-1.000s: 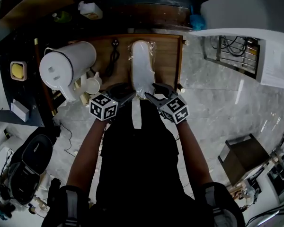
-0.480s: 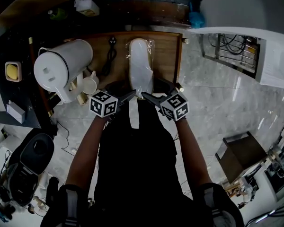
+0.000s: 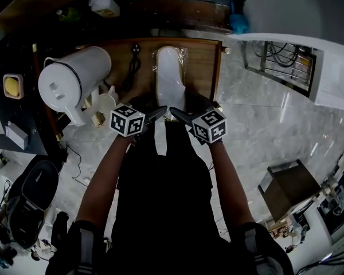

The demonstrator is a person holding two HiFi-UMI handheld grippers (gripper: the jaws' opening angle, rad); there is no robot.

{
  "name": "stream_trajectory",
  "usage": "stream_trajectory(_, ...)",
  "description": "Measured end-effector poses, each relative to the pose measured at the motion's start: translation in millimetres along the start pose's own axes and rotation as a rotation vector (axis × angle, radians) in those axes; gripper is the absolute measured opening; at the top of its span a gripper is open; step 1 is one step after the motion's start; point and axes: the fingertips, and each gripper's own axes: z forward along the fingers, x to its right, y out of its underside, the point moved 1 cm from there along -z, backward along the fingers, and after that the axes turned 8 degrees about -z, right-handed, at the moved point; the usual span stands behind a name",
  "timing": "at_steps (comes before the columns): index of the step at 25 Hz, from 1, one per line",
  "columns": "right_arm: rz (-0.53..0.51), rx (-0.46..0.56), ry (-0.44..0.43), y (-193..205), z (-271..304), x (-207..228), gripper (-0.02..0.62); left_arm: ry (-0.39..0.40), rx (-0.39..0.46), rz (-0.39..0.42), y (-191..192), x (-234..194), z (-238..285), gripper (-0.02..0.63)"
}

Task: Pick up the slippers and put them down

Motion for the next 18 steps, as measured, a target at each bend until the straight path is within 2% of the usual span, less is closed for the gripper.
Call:
stream_trajectory(6,0.059,-0.023,-0.014,0,8,4,0.371,-0.034,-0.033,-0.005,-3,-2,6,0.33)
stream_trajectory(14,0.153,-0.051,-0.046,5,18,7,0.361,-0.077,-0.034,0.009,-4,-7,8,0.302)
stream_trajectory(15,0.149,-0.07,-0.047,8,20,7,0.339,-0.073,-0.037,0.007,-4,-7,8,0.296)
stream_trajectory(16,0.128,-0.096,-0.044,10,22,5,0.278,-0.068,-0.041,0.003,-5,-8,8,0.296)
stream_trajectory(18,0.073,-0.136,-0.036,14,26,1,0.27,-0.057,-0.053,-0.01,-5,-8,8,0.291)
